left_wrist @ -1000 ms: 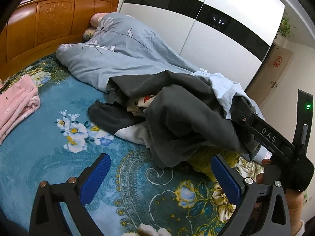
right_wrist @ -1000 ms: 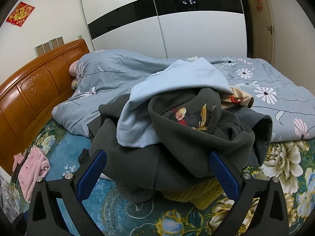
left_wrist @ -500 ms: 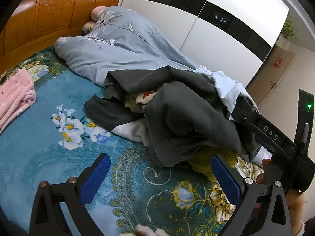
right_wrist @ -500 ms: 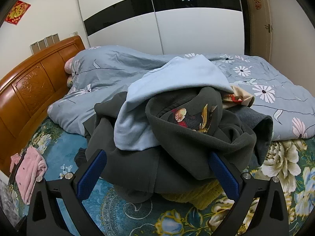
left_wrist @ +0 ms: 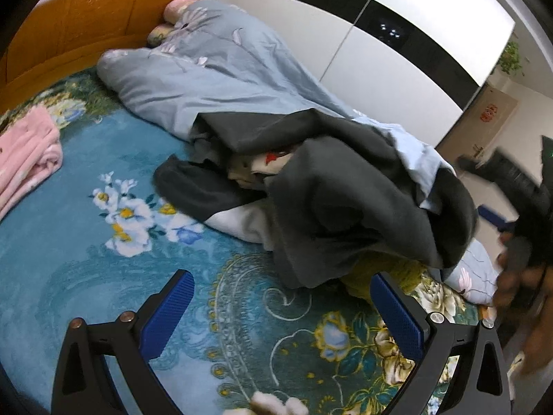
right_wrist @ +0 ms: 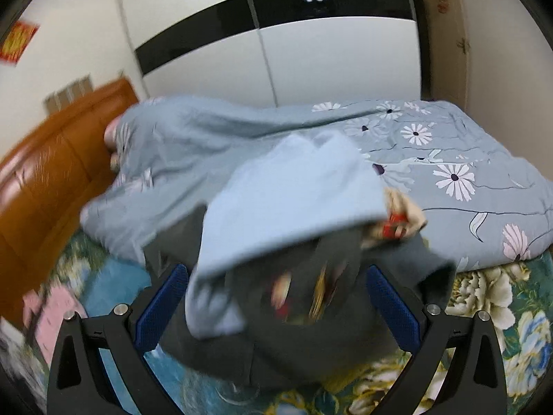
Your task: Fold clothes
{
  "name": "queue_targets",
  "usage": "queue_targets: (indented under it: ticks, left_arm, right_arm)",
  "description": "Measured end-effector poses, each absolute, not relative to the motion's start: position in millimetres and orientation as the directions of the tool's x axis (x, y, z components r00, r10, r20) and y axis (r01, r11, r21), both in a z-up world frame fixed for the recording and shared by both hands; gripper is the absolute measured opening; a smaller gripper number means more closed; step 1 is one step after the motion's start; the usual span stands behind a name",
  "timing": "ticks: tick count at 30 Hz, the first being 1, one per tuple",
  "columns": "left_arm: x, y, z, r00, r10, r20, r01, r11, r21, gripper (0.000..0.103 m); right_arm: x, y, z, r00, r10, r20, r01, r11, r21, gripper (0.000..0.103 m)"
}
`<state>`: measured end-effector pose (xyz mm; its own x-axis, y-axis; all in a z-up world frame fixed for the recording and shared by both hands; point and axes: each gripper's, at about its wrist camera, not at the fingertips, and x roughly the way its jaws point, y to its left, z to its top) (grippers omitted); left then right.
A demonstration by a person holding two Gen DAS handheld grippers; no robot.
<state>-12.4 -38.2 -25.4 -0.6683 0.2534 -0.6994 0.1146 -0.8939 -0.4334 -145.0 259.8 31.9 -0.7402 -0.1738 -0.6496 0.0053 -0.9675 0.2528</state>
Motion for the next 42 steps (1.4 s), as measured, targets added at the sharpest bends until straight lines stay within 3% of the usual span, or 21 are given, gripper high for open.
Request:
queue_targets:
  ticks: [7, 11, 24, 29, 32, 38, 40, 41, 42]
  left_arm:
    - [-10, -58, -33, -0.635, 0.272, -0.723, 0.214, -0.838, -0.502, 0.103]
    - [-5, -66, -32, -0.658, 0.261, -0.706, 0.217, -0.832, -0.51, 0.103]
    - [10, -96, -34, -0.667, 0.247, -0.703, 0.274, -0.796, -0.539, 0.103]
    - [15, -93, -28, -0.665, 0.227, -0.712, 0.259, -0.824, -0.505, 0.103]
    - [19, -97, -25, -0.669, 0.214, -0.712, 0.261, -0.829, -0.494, 0.103]
    - [23, -106, -24, -0.672, 0.21, -0.71, 0.281, -0.814, -0.508, 0.103]
    - [25, -107, -20, -0.677, 0.206, -0.707, 0.278, -0.818, -0.504, 0.103]
    - [26, -107, -19, -0.678, 0.206, -0.705, 0.276, -0.818, -0.505, 0.103]
    - [28, -107, -18, -0.682, 0.207, -0.701, 0.272, -0.818, -0.506, 0.103]
  right_arm:
    - [-199, 286, 6, -0.585, -0.399, -0.706, -0.103, -0.827, 0.553, 0.101]
    - [-207, 290, 2, -0.627, -0.41, -0.663, -0.149, -0.771, 0.619, 0.1]
    - [-161, 247, 40, -0.586, -0.513, -0.628, 0.088, -0.81, 0.58, 0.098]
    - [-172, 209, 21, -0.526, -0.434, -0.731, 0.078, -0.881, 0.467, 0.097]
    - [-168, 192, 31, -0.517, -0.472, -0.714, 0.135, -0.868, 0.477, 0.091]
    - [-183, 191, 8, -0.484, -0.296, -0.824, 0.018, -0.944, 0.329, 0.061]
    - [-193, 194, -4, -0.489, -0.181, -0.853, -0.032, -0.974, 0.225, 0.044]
    - [-196, 197, -4, -0.498, -0.167, -0.851, -0.055, -0.973, 0.223, 0.039]
    - [-200, 200, -3, -0.507, -0.157, -0.847, -0.077, -0.971, 0.226, 0.028]
